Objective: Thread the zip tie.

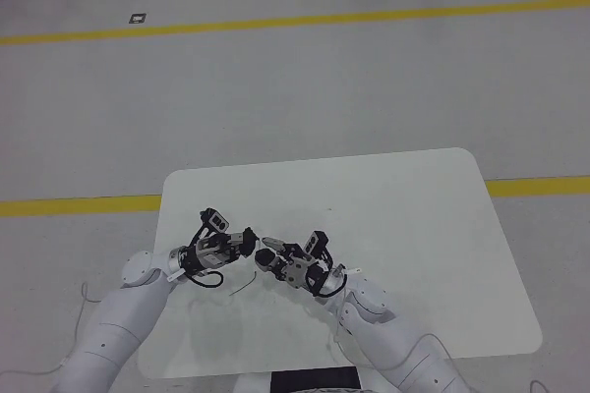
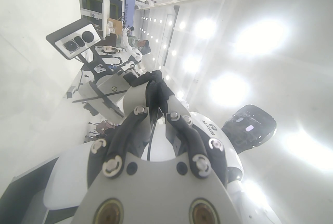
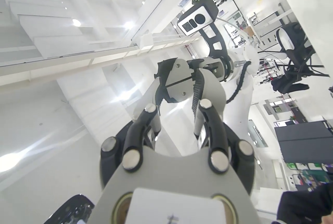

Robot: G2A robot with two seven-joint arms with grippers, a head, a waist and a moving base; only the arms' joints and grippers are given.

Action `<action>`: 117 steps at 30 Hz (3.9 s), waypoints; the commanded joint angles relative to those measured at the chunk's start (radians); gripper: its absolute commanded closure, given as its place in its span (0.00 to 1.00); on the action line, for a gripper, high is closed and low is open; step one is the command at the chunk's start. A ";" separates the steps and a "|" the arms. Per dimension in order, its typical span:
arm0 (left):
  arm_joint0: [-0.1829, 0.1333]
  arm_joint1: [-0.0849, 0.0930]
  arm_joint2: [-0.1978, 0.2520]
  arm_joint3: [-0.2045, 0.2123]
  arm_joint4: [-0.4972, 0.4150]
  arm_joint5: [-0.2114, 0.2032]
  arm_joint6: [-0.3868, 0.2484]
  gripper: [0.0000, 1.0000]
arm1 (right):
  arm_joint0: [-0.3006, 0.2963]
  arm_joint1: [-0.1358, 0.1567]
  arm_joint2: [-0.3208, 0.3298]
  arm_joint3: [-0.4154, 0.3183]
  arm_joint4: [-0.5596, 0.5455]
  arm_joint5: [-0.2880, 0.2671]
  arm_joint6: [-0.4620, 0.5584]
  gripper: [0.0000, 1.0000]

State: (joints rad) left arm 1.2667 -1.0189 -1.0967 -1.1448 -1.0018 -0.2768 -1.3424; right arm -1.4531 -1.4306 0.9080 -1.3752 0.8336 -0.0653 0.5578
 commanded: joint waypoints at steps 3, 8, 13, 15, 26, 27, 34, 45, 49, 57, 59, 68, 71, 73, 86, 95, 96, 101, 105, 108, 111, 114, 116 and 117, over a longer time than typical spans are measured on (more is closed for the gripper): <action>0.000 0.000 0.000 0.000 0.000 0.000 0.000 1.00 | -0.001 0.000 -0.001 -0.002 -0.001 0.001 -0.006 0.75; 0.000 0.000 0.000 0.000 0.000 0.000 0.000 1.00 | -0.004 0.001 -0.003 -0.011 0.004 0.026 -0.006 0.70; 0.000 0.000 0.000 0.000 0.000 0.000 0.000 1.00 | -0.015 0.005 0.010 -0.017 0.004 0.030 0.002 0.58; 0.000 0.000 0.000 0.000 0.000 0.000 0.000 1.00 | -0.022 0.008 0.015 -0.024 0.004 0.032 0.007 0.56; 0.000 0.000 0.000 0.000 0.000 0.000 0.000 1.00 | -0.018 0.007 0.002 -0.031 0.006 0.058 -0.005 0.57; 0.000 0.000 0.000 0.000 0.000 0.000 0.000 1.00 | -0.016 0.006 0.000 -0.031 0.006 0.059 -0.007 0.57; 0.000 0.000 0.000 0.000 0.000 0.000 0.000 1.00 | -0.005 0.003 -0.013 -0.030 0.011 0.081 -0.024 0.58; 0.000 0.000 0.000 0.000 0.000 0.000 0.000 1.00 | 0.001 0.000 -0.015 -0.025 0.021 0.085 -0.044 0.69; 0.000 0.000 0.000 0.000 0.000 0.000 0.000 1.00 | -0.001 0.001 -0.013 -0.027 0.024 0.085 -0.048 0.69; 0.000 0.000 0.000 0.000 0.000 0.000 0.000 1.00 | -0.013 0.004 -0.012 -0.029 0.013 0.090 -0.044 0.53; 0.000 0.000 0.000 0.000 0.000 0.000 0.000 1.00 | -0.017 0.005 -0.011 -0.028 0.011 0.092 -0.044 0.49; 0.000 0.000 0.000 0.000 0.000 0.000 0.000 1.00 | -0.013 0.002 -0.026 -0.027 0.011 0.100 -0.051 0.35; 0.000 0.000 0.000 0.000 0.000 0.000 0.000 1.00 | -0.002 -0.001 -0.032 -0.022 0.017 0.101 -0.058 0.42; 0.000 0.000 0.000 0.000 0.000 0.000 0.000 1.00 | 0.004 -0.003 -0.034 -0.019 0.022 0.101 -0.062 0.48; 0.000 0.000 0.000 0.000 0.000 0.000 0.000 1.00 | 0.012 -0.008 -0.030 -0.010 0.031 0.066 -0.085 0.64; 0.000 0.000 0.000 0.000 0.000 0.000 0.000 1.00 | -0.002 -0.003 -0.009 -0.023 0.024 0.047 -0.088 0.75; 0.000 0.000 0.000 0.000 0.000 0.000 0.000 1.00 | -0.003 -0.003 -0.008 -0.025 0.023 0.046 -0.088 0.75; 0.000 0.000 0.000 0.000 0.000 0.000 0.000 1.00 | -0.010 -0.001 0.001 -0.034 0.021 0.041 -0.082 0.74; 0.000 0.000 0.000 0.000 0.000 0.000 0.000 1.00 | -0.017 0.002 0.012 -0.038 0.023 0.027 -0.075 0.73; 0.000 0.000 0.000 0.000 0.000 0.000 0.000 1.00 | -0.024 0.004 0.022 -0.041 0.023 0.014 -0.071 0.74; 0.000 0.000 0.000 0.000 0.000 0.000 0.000 1.00 | -0.031 0.006 0.032 -0.047 0.025 0.001 -0.068 0.75; 0.000 0.000 0.000 0.000 0.000 0.000 0.000 1.00 | -0.037 0.007 0.039 -0.053 0.027 -0.011 -0.064 0.77; 0.000 0.000 0.000 0.000 0.000 0.000 0.000 1.00 | -0.040 0.008 0.042 -0.056 0.026 -0.018 -0.060 0.78; 0.000 0.000 0.000 0.000 0.000 0.000 0.000 1.00 | -0.041 0.008 0.043 -0.056 0.025 -0.022 -0.059 0.80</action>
State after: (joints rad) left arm 1.2667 -1.0189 -1.0967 -1.1448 -1.0018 -0.2768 -1.3424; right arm -1.4935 -1.4228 0.9503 -1.4315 0.8593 -0.0843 0.4977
